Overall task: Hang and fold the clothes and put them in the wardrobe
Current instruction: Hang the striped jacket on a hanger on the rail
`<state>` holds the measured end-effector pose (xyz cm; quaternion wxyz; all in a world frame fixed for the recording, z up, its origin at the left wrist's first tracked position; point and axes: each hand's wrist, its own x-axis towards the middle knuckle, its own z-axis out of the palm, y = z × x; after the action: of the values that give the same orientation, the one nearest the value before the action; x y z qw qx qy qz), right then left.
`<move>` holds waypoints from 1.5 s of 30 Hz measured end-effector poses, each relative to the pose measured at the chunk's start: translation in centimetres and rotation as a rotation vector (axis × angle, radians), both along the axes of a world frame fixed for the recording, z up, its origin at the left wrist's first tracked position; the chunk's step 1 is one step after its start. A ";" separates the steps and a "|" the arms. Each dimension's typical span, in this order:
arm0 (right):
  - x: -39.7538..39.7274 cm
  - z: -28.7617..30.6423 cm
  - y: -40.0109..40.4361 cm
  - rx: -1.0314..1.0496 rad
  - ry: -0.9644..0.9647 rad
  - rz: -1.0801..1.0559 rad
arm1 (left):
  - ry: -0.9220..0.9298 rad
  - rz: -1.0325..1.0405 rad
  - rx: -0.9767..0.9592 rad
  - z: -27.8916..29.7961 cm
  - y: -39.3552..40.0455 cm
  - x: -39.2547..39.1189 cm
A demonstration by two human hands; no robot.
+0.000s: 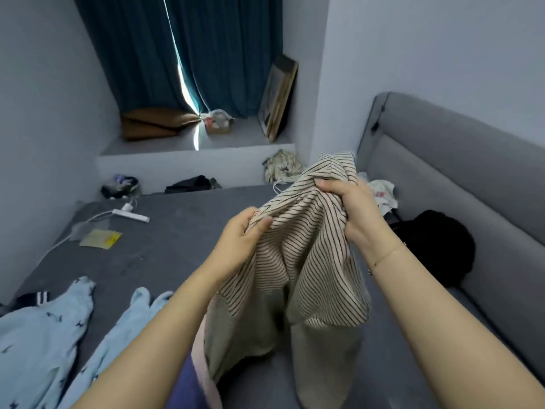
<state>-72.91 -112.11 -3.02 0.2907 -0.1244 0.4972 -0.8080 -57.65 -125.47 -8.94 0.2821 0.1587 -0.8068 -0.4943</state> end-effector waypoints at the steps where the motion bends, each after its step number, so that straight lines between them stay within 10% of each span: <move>1: -0.4 1.2 0.3 -0.028 0.011 -0.013 | 0.052 -0.006 -0.014 2.3 0.4 -0.5; 9: -3.2 4.7 5.9 0.000 0.277 -0.105 | 0.068 -0.110 -0.120 10.3 3.1 -3.3; 23: -1.5 -33.8 22.8 1.032 -0.063 -0.240 | -0.773 -0.515 0.245 -28.1 20.6 -0.8; 30: 1.2 -43.6 24.5 1.089 0.024 0.071 | -0.825 -0.169 0.305 -38.4 19.1 -2.2; 35: 2.5 -49.8 23.8 0.966 -0.310 0.036 | -0.965 0.002 0.423 -46.1 18.4 -6.5; 41: 1.2 -54.5 23.6 0.898 -0.490 -0.142 | -0.902 -0.071 0.473 -51.2 22.6 -8.1; 45: -1.7 -55.4 25.2 0.748 -0.437 -0.163 | -0.822 -0.475 0.511 -50.1 27.2 -7.6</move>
<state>-74.59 -86.87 -58.47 0.3494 0.2027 0.6904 -0.6002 -65.21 -98.27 -59.08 -0.2241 0.2161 -0.7185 -0.6220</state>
